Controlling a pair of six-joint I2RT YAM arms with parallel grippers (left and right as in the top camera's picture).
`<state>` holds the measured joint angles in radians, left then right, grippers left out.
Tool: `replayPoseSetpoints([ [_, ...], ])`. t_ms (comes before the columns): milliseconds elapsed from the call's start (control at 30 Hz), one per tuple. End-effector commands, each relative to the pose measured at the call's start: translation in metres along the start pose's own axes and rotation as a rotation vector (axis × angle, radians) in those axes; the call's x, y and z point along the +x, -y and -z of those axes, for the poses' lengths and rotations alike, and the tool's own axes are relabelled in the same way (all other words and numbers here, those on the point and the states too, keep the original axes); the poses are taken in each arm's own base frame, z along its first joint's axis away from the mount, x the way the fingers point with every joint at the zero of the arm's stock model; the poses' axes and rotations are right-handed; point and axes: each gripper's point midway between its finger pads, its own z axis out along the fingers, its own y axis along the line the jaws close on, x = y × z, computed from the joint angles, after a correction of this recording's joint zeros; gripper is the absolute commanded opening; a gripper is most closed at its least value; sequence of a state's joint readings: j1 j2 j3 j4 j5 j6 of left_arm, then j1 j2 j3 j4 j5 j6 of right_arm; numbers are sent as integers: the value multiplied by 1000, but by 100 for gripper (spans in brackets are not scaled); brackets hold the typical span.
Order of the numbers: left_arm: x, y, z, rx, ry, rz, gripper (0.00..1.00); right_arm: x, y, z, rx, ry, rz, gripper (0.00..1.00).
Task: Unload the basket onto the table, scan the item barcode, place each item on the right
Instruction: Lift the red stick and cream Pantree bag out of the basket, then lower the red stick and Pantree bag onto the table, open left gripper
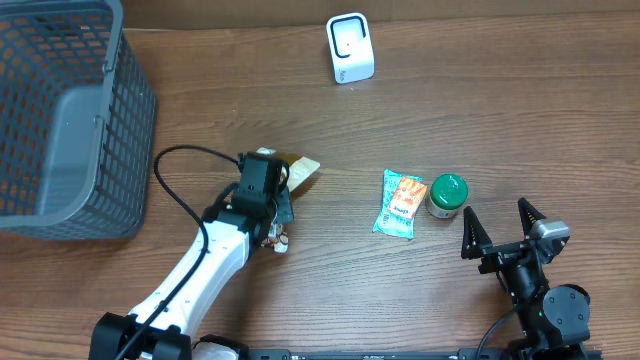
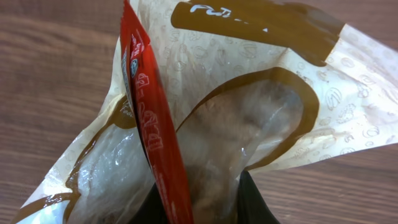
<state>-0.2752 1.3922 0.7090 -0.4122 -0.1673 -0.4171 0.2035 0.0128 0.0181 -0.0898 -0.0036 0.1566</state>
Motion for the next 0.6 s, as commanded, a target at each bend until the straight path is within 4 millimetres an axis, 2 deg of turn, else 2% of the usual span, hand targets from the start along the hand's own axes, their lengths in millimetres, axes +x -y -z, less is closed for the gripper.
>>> replayPoseSetpoints([
  [0,8,-5,-4,-21,3,10,4,2,0,0,-5,4,0,100],
  [367,11,-4,-7,-13,3,10,4,2,0,0,-4,4,0,100],
  [567,20,-2,-18,-6,-41,4,5,2,0,0,-5,4,0,100],
])
